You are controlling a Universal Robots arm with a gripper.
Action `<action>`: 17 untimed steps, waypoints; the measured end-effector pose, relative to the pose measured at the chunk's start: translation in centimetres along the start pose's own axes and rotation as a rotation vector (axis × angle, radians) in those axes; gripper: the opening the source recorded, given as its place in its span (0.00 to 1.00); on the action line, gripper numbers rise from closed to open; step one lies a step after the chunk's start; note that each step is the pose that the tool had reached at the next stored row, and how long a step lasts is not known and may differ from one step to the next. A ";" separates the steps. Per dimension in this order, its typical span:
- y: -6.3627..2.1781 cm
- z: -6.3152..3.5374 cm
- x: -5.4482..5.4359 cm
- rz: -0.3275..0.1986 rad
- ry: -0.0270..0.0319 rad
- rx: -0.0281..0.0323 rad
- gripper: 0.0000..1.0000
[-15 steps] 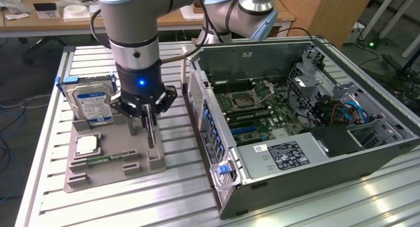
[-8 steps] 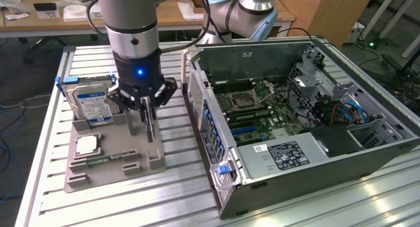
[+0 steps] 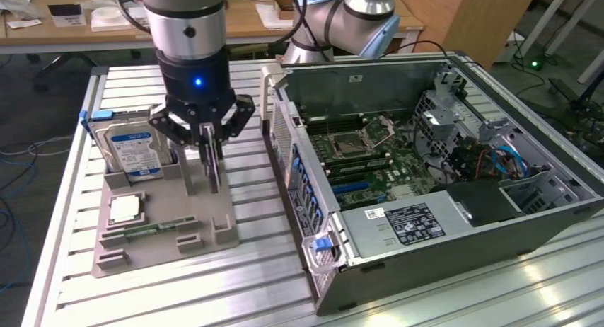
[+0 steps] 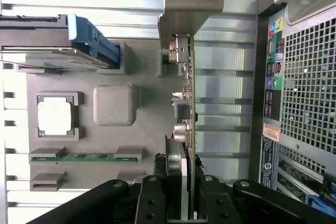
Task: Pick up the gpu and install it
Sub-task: 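Pick up the gpu and move the gpu toward the slot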
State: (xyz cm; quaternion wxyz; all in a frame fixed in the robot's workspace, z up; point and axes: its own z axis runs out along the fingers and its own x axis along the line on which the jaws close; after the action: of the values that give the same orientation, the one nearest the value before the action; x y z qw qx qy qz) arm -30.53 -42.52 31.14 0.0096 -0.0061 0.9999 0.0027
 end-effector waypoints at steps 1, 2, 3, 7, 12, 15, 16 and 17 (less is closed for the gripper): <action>0.00 -0.36 0.0 0.000 0.0000 0.0000 0.28; 0.00 -0.71 0.0 0.000 0.0000 0.0000 0.28; 0.00 -1.08 0.0 0.000 0.0000 0.0000 0.28; 0.01 -2.73 -0.1 0.000 0.0001 0.0000 0.28; 0.03 -4.91 -0.1 0.000 0.0000 -0.0001 0.28; 0.03 -6.23 -0.1 0.000 0.0000 -0.0002 0.28; 0.03 -6.67 -0.1 0.000 0.0000 -0.0002 0.28; 0.04 -7.12 -0.1 0.000 0.0000 -0.0002 0.28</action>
State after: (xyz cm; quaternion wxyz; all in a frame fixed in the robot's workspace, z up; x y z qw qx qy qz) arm -30.53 -42.52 38.25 0.0096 -0.0061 0.9999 0.0028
